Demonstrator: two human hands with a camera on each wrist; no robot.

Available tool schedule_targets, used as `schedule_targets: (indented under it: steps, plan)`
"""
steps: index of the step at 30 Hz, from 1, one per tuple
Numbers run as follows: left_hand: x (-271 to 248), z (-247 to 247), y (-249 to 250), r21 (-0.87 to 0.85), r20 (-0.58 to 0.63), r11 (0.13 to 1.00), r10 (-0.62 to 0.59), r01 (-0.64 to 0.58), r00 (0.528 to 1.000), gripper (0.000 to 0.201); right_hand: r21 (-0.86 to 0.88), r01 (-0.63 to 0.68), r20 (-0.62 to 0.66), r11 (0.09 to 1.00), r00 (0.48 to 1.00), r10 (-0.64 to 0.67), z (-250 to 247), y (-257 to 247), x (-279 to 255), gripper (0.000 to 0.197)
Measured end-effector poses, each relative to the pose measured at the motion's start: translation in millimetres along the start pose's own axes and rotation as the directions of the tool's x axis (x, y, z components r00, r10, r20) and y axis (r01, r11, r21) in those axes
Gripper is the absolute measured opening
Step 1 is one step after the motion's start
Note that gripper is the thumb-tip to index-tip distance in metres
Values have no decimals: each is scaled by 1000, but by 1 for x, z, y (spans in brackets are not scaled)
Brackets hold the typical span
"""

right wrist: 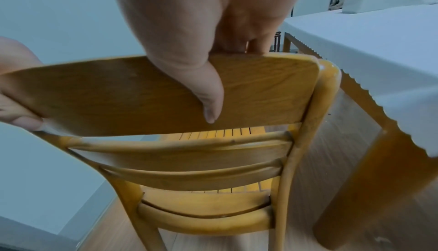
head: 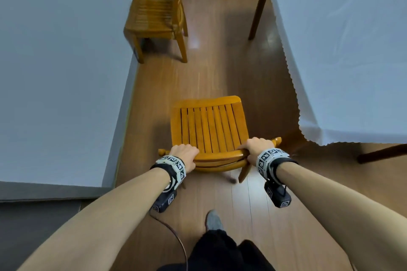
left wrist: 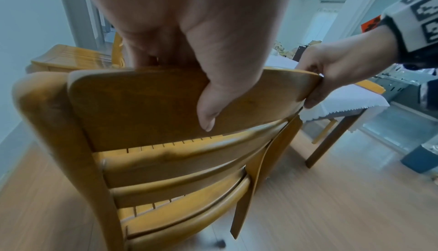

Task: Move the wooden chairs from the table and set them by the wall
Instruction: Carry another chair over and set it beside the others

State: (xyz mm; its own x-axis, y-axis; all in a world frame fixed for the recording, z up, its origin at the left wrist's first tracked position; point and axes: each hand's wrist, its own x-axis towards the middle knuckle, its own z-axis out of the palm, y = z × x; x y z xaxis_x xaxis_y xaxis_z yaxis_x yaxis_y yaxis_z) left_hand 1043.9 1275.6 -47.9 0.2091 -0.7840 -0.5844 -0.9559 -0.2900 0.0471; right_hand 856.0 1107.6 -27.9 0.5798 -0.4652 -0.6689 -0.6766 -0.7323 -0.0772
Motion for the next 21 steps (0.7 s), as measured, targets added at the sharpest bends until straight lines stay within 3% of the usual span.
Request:
schedule_targets:
  steps: [7, 10, 16, 21]
  plan:
    - [70, -75, -9, -48, -90, 998, -46, 42, 995, 15, -125, 51, -144, 991, 987, -69, -87, 43, 70, 34]
    - [105, -108, -21, -91, -101, 991, -111, 102, 989, 18, -172, 108, -114, 979, 985, -129, -139, 54, 108, 27]
    - [169, -172, -54, -214, -74, 946, -263, 242, 962, 4, -257, 251, -65, 933, 959, -276, -234, 68, 203, 37]
    - [215, -208, -80, -283, -46, 890, -386, 358, 922, 10, -337, 358, 23, 871, 928, -373, -304, 64, 278, 40]
